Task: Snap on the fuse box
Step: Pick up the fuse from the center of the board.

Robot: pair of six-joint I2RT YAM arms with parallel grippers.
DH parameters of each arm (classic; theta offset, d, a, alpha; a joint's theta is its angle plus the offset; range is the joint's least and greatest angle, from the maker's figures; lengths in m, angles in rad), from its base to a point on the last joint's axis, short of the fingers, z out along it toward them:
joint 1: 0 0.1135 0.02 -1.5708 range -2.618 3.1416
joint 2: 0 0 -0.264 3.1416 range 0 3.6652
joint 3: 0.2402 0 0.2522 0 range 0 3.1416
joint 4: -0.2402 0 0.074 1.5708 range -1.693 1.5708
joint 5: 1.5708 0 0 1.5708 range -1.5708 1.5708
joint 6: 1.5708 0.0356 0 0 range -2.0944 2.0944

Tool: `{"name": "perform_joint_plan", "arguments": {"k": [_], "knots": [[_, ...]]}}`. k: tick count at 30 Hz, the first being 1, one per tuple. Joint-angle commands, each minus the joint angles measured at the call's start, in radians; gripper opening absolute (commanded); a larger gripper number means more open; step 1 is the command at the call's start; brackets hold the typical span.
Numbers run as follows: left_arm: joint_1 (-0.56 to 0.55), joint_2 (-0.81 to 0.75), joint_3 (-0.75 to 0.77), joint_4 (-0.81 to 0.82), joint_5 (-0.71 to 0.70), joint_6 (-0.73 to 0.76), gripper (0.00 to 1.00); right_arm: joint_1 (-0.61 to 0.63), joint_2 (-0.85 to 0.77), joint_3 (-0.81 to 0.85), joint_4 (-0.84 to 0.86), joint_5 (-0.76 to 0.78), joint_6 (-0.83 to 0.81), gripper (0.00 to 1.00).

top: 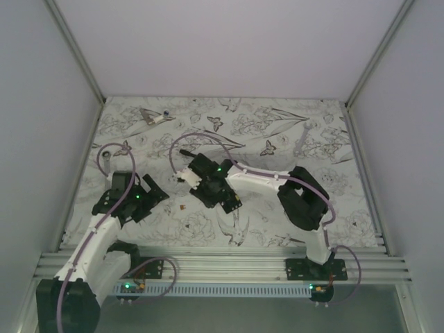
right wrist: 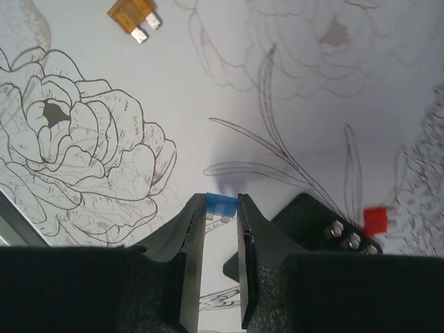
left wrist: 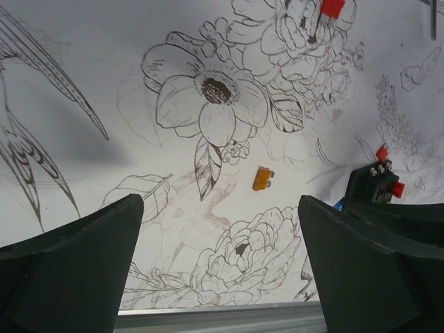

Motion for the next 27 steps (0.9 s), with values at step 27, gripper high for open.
{"name": "perform_joint_plan", "arguments": {"k": [27], "knots": [[-0.566,0.194,0.077,0.447,-0.160,0.026,0.71,-0.117,-0.435,-0.425,0.586,0.232,0.703,0.26]]}}
